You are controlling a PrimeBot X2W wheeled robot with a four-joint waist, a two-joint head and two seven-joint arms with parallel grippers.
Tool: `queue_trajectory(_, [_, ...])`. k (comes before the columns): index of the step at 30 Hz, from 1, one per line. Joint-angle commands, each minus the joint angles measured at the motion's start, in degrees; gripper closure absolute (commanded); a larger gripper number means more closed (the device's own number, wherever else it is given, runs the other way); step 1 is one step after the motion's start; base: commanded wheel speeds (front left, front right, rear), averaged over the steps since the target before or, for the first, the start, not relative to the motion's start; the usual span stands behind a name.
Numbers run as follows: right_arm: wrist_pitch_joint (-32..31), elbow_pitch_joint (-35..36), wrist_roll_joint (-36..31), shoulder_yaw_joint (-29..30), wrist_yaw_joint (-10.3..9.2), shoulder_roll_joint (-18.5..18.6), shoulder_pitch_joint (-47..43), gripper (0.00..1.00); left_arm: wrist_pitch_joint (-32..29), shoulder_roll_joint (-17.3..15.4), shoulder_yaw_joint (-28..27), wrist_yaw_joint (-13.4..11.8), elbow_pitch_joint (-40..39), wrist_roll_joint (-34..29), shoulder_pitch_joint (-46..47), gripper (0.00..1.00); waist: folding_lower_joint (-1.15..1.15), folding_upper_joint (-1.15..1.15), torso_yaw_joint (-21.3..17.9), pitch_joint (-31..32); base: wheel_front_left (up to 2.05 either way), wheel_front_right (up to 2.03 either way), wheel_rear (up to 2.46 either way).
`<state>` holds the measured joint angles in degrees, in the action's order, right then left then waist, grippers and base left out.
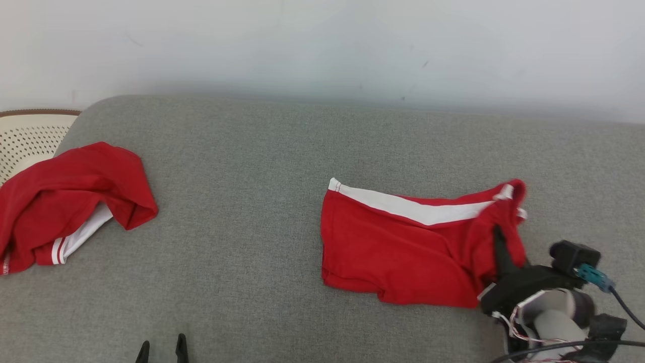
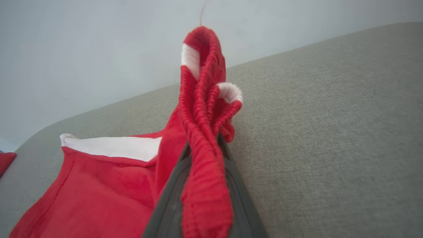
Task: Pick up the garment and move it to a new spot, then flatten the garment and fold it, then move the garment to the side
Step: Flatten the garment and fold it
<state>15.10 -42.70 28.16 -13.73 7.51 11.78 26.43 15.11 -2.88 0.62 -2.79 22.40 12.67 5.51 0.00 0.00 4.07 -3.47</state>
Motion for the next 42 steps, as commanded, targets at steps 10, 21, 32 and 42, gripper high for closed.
queue_trajectory(10, [-2.35, 9.92, 17.31, -15.42, -0.02, -0.19, 1.33, 1.00, 0.05, -0.03, 0.72, -0.20, 1.07, 1.00, -1.62, 0.00, 0.00, 0.00, 1.17, 0.19, 0.00, 0.00, 0.00])
queue_trajectory(21, [-0.83, 4.91, 21.23, -23.53, -0.01, -2.65, 5.41, 1.00, 0.05, -0.04, 3.49, 0.24, 2.15, 1.05, -1.02, 0.00, 0.00, 0.00, 6.29, -0.66, 0.00, 0.00, 0.00])
queue_trajectory(32, [0.11, -1.51, 21.54, -23.69, -0.01, -4.22, 9.53, 0.00, 0.05, -0.02, 3.85, 0.03, 1.59, 1.80, -1.06, 0.00, 0.00, 0.00, 12.27, -2.83, 0.00, 0.00, 0.00])
queue_trajectory(42, [0.04, 9.57, 16.67, -12.86, -0.01, -3.90, 5.93, 0.00, 0.05, -0.03, 3.41, -0.22, 1.17, 1.64, -1.07, 0.00, 0.00, 0.00, 9.05, -3.44, 0.00, 0.00, 0.00])
